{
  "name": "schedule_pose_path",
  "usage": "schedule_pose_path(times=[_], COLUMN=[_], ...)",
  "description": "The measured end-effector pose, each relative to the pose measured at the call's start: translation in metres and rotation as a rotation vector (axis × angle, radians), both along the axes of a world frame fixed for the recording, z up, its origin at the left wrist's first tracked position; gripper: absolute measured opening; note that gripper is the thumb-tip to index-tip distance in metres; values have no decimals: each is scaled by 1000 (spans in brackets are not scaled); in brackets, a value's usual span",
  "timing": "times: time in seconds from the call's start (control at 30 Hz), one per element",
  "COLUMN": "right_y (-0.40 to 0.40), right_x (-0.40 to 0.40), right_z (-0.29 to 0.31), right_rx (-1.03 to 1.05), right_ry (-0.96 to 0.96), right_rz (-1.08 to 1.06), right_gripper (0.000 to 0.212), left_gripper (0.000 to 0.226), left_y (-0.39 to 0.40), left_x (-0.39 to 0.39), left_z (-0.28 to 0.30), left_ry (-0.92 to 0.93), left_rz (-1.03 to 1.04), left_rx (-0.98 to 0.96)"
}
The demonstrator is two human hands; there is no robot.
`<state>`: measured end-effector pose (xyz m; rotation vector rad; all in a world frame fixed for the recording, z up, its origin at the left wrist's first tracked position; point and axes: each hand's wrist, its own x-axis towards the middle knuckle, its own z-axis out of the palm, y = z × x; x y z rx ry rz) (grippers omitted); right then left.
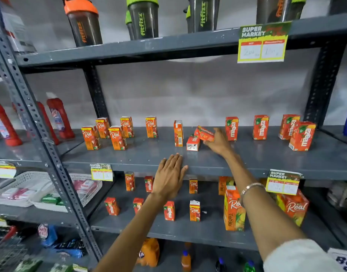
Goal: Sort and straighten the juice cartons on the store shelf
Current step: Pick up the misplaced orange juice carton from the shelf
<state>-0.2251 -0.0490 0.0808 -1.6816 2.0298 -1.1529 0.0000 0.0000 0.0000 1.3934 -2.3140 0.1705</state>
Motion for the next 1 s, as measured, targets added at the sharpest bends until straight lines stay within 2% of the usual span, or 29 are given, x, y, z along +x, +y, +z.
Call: schedule_pose_path(times=[0.1,0.3,0.53,0.63,0.7,0.77,0.83,0.9,1.0], right_y=[-6,-12,-10,-10,-6,2,12,21,35], right_x=[0,-6,-10,-6,-6,-2,4,10,15], right_z=[5,-2,-4,-2,0,4,9,16,19], right_rx=[10,2,31,35,65,73,39,17,-13], right_ry=[-44,-118,-152,-251,-508,-929,-1298,-1491,-1575], right_rz=[-16,-8,40,48,136,261,284,301,376], right_gripper=[63,54,55,52,62,74,62,43,45], left_gripper=[62,61,63,62,63,64,65,67,67], left_y=[-4,-12,-13,-14,-14,-15,-15,-15,-16], left_x=[1,5,3,2,2,2,2,1,1], left_z=[1,-7,-12,-14,-15,-15,-16,-16,-16], left_ry=[2,2,60,70,83,88,89,91,93], left_rz=[6,-12,-3,1,0,-1,3,6,7], left_rx=[-46,-61,-75,-76,-71,-75,-79,-82,-85])
